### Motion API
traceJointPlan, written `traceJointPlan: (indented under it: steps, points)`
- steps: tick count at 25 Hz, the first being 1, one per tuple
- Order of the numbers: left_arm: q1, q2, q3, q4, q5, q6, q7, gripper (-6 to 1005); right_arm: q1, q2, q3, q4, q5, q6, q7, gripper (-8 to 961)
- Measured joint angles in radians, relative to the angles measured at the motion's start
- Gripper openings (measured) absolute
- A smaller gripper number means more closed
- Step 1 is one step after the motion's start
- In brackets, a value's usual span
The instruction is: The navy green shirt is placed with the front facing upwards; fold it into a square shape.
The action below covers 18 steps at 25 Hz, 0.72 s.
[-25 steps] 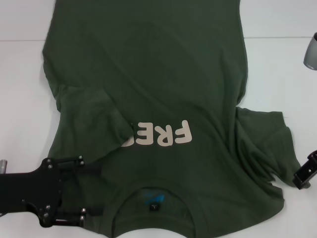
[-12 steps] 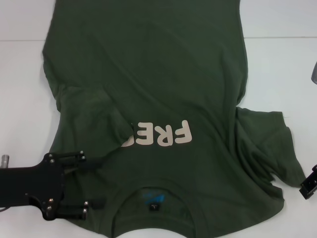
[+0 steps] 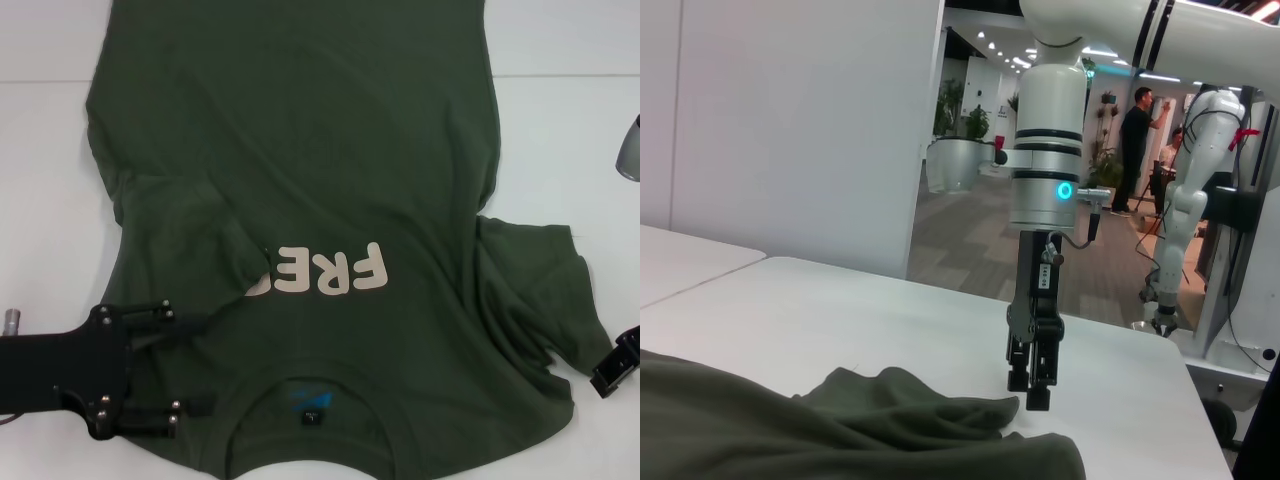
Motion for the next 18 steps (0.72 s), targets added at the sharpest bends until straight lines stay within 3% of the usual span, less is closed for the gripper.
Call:
traceJointPlan:
  steps: [18]
  points:
    - [-0.002,-0.004,0.0,0.0,0.0,-0.016,-0.002,811,-0.007,-0.003,0.002,0.019,0.038,0.032,-0.014,728]
